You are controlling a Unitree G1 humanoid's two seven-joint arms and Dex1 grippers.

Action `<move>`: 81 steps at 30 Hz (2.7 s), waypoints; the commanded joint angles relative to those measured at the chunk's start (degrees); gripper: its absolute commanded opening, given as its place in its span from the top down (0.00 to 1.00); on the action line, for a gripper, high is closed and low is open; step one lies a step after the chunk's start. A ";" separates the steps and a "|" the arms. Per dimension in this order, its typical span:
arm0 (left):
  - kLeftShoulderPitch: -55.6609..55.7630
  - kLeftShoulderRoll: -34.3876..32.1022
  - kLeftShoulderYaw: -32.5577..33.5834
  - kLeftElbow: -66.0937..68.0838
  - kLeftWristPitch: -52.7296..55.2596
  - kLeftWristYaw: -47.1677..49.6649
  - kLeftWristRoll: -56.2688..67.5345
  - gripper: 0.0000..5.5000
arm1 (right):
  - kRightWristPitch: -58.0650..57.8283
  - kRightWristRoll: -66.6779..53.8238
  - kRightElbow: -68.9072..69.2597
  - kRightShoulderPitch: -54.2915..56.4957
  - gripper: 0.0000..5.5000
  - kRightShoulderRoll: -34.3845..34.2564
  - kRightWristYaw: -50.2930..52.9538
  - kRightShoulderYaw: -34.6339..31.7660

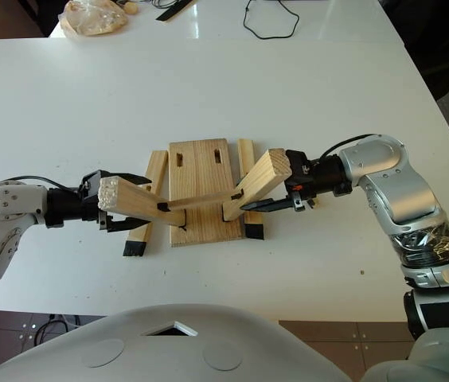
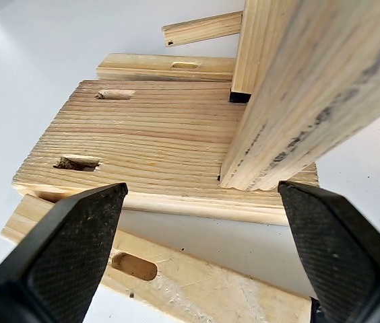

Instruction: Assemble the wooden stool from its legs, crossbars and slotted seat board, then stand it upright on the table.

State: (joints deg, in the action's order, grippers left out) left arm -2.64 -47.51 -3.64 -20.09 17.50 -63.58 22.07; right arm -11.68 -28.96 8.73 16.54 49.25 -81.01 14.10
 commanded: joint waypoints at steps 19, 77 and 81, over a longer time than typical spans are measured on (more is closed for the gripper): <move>36.28 11.27 -3.41 7.51 24.00 -3.15 17.67 0.36 | 3.28 9.04 -4.90 -1.90 0.63 1.96 -0.76 6.44; -6.07 -12.38 11.41 -8.12 6.39 -11.43 8.74 0.21 | 3.10 7.87 -0.92 -5.77 0.63 5.28 3.17 5.84; -3.01 -9.48 9.41 -14.00 10.02 -7.08 12.87 0.21 | 3.17 9.04 -2.10 -3.36 0.63 4.42 1.82 7.51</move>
State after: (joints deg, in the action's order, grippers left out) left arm -8.08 -58.22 7.03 -29.93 25.31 -73.23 32.41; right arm -5.02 -28.89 9.78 14.61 52.02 -77.60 16.67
